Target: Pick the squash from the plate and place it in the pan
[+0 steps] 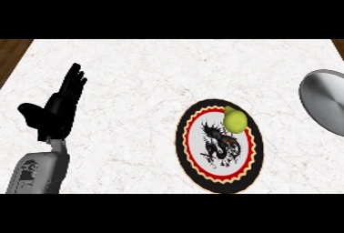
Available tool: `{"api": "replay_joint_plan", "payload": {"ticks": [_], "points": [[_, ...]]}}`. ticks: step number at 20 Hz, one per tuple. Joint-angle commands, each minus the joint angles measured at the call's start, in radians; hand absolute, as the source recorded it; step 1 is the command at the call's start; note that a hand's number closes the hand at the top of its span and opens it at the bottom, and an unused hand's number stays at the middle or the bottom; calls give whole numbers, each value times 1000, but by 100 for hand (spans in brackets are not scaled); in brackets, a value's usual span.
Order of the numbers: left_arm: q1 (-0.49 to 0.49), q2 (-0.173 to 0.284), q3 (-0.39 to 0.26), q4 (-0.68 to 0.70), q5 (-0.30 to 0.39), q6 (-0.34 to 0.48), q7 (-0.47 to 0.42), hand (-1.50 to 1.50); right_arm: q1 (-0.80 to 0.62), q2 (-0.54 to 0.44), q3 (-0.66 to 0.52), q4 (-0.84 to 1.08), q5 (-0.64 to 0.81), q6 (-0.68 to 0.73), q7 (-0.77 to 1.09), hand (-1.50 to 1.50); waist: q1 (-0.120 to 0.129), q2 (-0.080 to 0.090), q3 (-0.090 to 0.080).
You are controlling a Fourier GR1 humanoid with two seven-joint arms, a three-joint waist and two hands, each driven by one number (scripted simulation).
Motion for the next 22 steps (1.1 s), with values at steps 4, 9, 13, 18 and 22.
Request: {"api": "replay_joint_plan", "payload": {"ticks": [4,9,13,18,22], "points": [[-15,-1,9,10,2,6,-2,0,-62,-31,-138,237,-150,-42,-190,150,12,8,4],[-31,-9,-14,-14,-6,2,7,0,-64,-15,-160,388,-189,144,-202,-150,26,9,6],[-60,-5,7,11,8,6,26,0,-62,-65,-192,436,-225,212,-306,-150,17,11,5],[-26,35,27,-18,23,-27,33,0,-31,-51,-255,422,-289,113,-452,-150,11,3,4],[-3,-11,6,21,-4,8,-8,0,-45,-32,-355,392,-411,109,-542,-150,-17,-6,0]]}}
